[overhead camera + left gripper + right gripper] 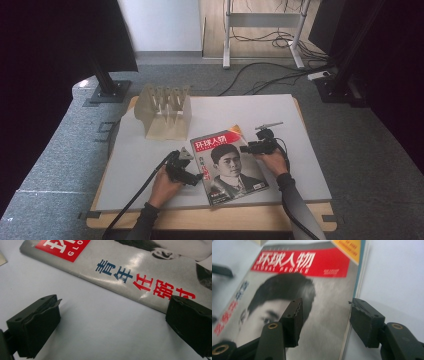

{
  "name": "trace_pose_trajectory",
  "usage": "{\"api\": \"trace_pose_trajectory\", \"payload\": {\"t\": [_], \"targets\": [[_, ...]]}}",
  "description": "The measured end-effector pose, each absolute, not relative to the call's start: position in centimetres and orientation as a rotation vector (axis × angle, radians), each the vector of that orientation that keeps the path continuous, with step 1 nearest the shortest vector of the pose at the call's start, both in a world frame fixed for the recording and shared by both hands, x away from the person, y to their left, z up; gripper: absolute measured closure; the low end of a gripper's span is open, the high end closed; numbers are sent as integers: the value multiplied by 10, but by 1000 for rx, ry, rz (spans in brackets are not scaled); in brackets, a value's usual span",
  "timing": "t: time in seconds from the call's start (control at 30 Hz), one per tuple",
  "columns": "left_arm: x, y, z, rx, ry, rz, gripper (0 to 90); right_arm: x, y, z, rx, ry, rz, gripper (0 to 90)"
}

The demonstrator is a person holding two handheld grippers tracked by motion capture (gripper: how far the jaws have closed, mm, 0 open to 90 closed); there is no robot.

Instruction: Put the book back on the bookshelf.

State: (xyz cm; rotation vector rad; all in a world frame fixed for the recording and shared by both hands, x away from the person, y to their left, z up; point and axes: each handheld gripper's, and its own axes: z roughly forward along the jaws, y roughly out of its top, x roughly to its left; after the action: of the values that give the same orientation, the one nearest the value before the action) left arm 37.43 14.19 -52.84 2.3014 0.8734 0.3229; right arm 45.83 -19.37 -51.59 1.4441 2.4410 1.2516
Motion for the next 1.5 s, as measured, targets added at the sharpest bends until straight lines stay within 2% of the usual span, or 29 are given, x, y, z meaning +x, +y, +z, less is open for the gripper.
{"api": "trace_pose_trajectory", "payload": {"t": [0.17, 0.37, 0.6, 0.7, 0.83, 0.93, 1.27, 1.33, 1.4, 1.5], "targets": [[374, 142, -528, 2301, 874, 321, 0, 459, -193, -519, 1479, 2407, 1275, 452], [374, 142, -528, 2301, 876, 320, 0, 449, -199, -519, 1474, 2481, 1314, 521], [374, 142, -529, 2300, 877, 319, 0, 459, -178, -511, 1356, 2506, 1266, 579], [374, 142, -529, 2299, 876, 319, 0, 465, -163, -508, 1271, 2547, 1182, 640], [374, 142, -529, 2299, 877, 318, 0, 460, -147, -502, 1114, 2586, 1028, 782], [374, 142, -529, 2299, 877, 317, 0, 452, -146, -491, 1047, 2579, 1051, 871], [374, 142, -528, 2301, 876, 315, 0, 431, -140, -468, 920, 2558, 1071, 878], [374, 142, -528, 2300, 877, 317, 0, 435, -143, -472, 951, 2547, 1071, 835], [374, 142, -529, 2297, 878, 316, 0, 446, -149, -481, 1031, 2542, 1029, 602], [374, 142, -529, 2297, 877, 316, 0, 459, -161, -498, 1123, 2510, 1016, 394]]}}
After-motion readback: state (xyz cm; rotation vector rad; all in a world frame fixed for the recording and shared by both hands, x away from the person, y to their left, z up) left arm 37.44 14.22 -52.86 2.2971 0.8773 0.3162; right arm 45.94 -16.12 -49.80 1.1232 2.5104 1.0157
